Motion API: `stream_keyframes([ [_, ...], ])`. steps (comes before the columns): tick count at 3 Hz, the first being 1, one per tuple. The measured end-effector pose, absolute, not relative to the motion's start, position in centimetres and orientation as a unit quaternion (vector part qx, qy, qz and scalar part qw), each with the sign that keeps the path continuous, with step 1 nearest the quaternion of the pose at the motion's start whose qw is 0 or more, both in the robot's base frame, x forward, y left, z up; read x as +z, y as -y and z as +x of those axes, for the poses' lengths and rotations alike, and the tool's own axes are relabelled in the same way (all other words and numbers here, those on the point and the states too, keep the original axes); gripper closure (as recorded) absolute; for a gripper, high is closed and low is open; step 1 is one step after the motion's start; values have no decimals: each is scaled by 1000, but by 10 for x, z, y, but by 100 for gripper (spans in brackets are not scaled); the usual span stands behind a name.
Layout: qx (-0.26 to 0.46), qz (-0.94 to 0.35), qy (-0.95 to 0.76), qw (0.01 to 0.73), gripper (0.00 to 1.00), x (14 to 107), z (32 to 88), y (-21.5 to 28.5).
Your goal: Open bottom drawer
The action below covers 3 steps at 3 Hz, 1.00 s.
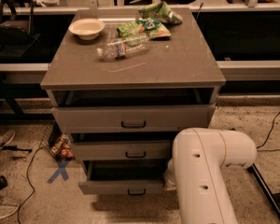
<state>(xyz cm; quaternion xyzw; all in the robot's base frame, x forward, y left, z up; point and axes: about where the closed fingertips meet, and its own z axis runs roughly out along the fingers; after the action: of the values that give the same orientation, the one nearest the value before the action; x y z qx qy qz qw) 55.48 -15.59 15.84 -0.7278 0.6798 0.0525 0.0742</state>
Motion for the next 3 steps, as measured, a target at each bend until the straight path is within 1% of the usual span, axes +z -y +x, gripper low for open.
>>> stream_keyframes([
  [1,50,-726,-682,73,95,161,553,159],
  [2,50,-724,-684,75,100,160,551,161],
  [3,50,-724,-684,75,100,160,551,161],
])
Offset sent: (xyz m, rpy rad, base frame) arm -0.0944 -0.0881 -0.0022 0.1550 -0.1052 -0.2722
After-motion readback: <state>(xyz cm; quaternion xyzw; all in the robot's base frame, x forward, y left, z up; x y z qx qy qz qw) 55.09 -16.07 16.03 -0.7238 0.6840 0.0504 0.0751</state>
